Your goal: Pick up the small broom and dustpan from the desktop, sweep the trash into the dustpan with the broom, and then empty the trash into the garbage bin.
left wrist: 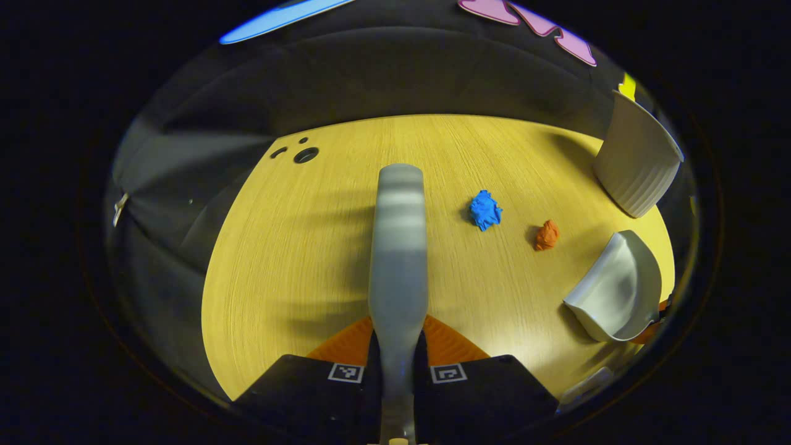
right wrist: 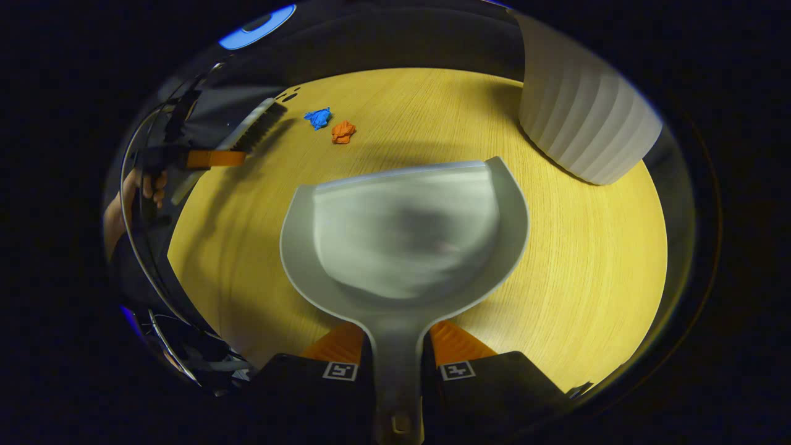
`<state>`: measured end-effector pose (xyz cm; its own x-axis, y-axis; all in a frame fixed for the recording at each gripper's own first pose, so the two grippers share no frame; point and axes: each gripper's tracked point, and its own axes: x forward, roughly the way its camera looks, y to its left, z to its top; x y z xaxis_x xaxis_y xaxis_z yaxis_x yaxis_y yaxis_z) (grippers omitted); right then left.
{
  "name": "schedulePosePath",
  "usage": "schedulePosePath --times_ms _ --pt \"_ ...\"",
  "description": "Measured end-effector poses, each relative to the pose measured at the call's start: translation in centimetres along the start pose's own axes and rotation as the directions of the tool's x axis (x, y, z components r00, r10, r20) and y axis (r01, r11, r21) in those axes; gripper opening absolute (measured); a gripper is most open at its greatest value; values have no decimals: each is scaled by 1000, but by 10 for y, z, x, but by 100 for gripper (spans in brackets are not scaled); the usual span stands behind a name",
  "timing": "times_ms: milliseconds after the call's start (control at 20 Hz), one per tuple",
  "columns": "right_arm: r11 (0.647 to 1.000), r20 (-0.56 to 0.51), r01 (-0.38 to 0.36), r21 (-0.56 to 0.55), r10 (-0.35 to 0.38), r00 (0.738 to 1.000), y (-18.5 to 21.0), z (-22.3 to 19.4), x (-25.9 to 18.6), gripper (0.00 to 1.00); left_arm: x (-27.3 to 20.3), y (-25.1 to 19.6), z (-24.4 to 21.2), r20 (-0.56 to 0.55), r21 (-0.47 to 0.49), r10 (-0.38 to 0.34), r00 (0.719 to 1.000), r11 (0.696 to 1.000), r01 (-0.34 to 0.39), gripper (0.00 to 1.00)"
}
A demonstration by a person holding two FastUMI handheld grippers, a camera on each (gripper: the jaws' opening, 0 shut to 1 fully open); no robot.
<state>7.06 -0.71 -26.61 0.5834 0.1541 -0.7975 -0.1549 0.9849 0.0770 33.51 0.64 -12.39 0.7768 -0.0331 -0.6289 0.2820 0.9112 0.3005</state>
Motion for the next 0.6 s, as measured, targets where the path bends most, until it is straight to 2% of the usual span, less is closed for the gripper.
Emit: schedulePosePath --times_ms 50,250,500,600 --pt "1000 -1 0 -10 0 1000 -3 1 0 33 10 0 8 -6 40 -4 1000 999 4 25" --pt "996 0 8 -84 -8 1000 -14 2 -5 33 39 -16 33 -36 249 -41 999 967 48 25" --pt "987 -10 -5 -158 3 1000 -15 -2 -8 33 44 -63 48 -59 414 -147 987 896 158 25" --pt "985 -17 -15 -170 12 1000 -15 -4 -8 33 40 -88 46 -87 469 -208 974 854 224 25"
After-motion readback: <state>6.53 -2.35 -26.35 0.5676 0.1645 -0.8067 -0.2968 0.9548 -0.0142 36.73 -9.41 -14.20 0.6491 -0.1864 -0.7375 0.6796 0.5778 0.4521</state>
